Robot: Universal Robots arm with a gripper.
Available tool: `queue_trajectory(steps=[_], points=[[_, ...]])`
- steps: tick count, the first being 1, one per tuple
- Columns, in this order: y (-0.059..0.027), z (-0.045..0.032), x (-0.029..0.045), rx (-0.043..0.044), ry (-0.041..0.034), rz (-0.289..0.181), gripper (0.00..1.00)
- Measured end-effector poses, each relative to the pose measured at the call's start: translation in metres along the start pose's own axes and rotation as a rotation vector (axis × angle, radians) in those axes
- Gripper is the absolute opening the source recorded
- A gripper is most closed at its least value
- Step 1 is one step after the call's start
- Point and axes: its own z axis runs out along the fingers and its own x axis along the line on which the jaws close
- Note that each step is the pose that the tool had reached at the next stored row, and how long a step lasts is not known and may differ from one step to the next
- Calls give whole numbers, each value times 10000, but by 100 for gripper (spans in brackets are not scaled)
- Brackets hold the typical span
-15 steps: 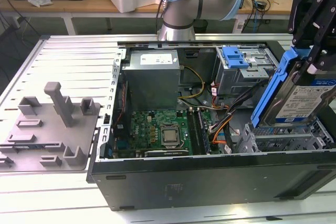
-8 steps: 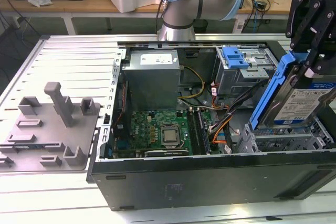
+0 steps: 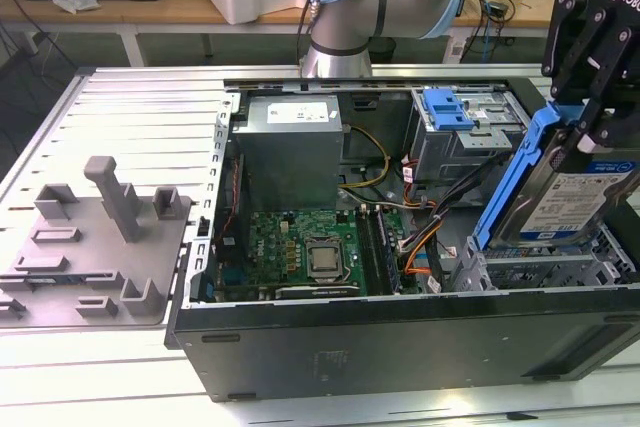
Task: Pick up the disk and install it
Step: 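Insert the disk into the insertion slot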
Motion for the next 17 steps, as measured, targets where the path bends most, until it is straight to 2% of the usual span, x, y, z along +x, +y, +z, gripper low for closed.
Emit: queue_trajectory(steps=[17], points=[[-1,47,0,-1,1,13,37]])
